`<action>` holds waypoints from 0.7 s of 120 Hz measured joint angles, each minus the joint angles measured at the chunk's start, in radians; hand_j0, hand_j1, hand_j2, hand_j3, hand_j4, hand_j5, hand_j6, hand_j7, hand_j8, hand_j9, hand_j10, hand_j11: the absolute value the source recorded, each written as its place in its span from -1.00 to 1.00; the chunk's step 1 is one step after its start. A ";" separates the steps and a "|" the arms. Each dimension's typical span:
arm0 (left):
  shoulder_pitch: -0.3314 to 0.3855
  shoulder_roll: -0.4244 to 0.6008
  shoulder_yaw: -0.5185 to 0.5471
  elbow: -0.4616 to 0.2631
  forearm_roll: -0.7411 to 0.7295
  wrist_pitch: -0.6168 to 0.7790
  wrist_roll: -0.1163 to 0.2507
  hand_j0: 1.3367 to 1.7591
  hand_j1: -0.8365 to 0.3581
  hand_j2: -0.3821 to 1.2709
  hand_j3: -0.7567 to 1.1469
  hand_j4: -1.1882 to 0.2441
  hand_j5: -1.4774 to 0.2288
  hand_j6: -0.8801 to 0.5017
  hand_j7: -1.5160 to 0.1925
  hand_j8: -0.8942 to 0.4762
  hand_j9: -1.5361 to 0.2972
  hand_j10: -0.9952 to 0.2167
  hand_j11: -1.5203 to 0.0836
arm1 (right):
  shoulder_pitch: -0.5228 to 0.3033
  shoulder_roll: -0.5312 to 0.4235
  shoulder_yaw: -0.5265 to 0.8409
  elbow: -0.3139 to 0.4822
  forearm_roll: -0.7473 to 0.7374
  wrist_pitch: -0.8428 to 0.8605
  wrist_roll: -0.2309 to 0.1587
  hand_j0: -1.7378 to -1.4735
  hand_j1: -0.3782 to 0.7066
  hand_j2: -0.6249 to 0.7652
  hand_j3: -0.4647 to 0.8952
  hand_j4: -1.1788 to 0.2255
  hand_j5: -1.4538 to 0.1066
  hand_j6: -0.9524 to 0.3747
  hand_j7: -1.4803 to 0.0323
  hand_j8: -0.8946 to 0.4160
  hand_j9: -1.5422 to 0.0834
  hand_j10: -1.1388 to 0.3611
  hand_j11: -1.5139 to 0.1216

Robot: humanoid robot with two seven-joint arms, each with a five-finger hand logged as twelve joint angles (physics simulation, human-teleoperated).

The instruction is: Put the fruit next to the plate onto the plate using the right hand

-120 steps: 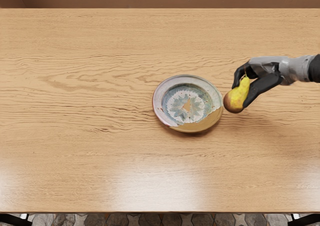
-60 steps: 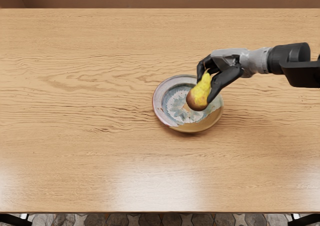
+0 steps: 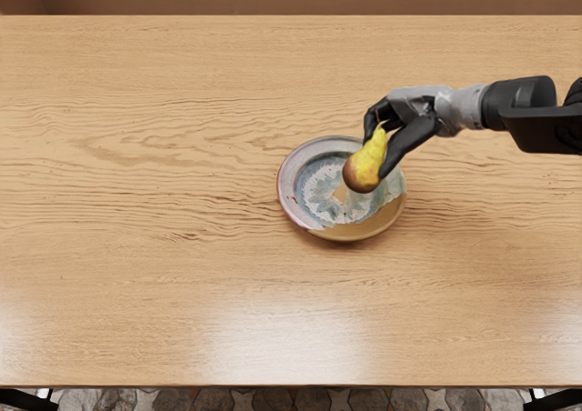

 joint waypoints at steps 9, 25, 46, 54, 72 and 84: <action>0.000 0.000 0.000 0.000 0.000 0.000 0.000 0.52 0.97 -0.54 -0.21 0.65 0.72 0.26 0.76 0.29 0.67 0.63 0.88 | 0.004 0.019 0.000 -0.024 -0.003 0.000 0.000 -0.39 0.37 0.75 -0.32 -0.52 -0.62 -0.40 -0.54 -0.61 -0.52 -0.64 -0.56; 0.000 0.000 0.000 0.000 0.000 0.000 0.000 0.52 0.97 -0.54 -0.21 0.65 0.72 0.26 0.76 0.29 0.67 0.63 0.88 | 0.008 0.032 0.000 -0.041 -0.005 -0.001 0.000 -0.39 0.37 0.75 -0.32 -0.53 -0.62 -0.40 -0.54 -0.62 -0.52 -0.64 -0.55; 0.000 0.000 0.000 0.000 0.000 0.000 0.000 0.52 0.97 -0.54 -0.21 0.65 0.72 0.26 0.76 0.29 0.67 0.63 0.88 | 0.010 0.087 0.001 -0.096 -0.002 -0.069 0.001 -0.39 -0.08 0.42 -0.32 -0.11 -0.10 -0.13 -0.02 -0.29 -0.02 -0.23 -0.06; 0.000 0.000 0.000 0.000 0.000 0.000 0.000 0.52 0.97 -0.54 -0.21 0.65 0.72 0.26 0.76 0.29 0.67 0.63 0.88 | 0.011 0.106 0.002 -0.107 0.001 -0.088 0.001 -0.39 -0.32 0.28 -0.32 0.11 0.17 0.03 0.25 -0.11 0.23 -0.02 0.19; 0.000 0.000 0.000 0.000 0.000 0.000 0.000 0.52 0.97 -0.54 -0.21 0.65 0.72 0.26 0.76 0.29 0.67 0.63 0.88 | 0.013 0.107 0.002 -0.114 0.005 -0.066 0.001 -0.40 -0.65 0.08 -0.32 0.41 0.53 0.24 0.62 0.14 0.58 0.26 0.53; -0.062 0.000 0.000 0.000 0.001 0.000 0.000 0.52 0.97 -0.54 -0.20 0.65 0.72 0.26 0.76 0.29 0.67 0.63 0.88 | 0.012 0.082 0.002 -0.115 0.014 -0.044 0.001 -0.40 -0.76 0.01 -0.32 0.51 0.66 0.31 0.75 0.22 0.70 0.36 0.66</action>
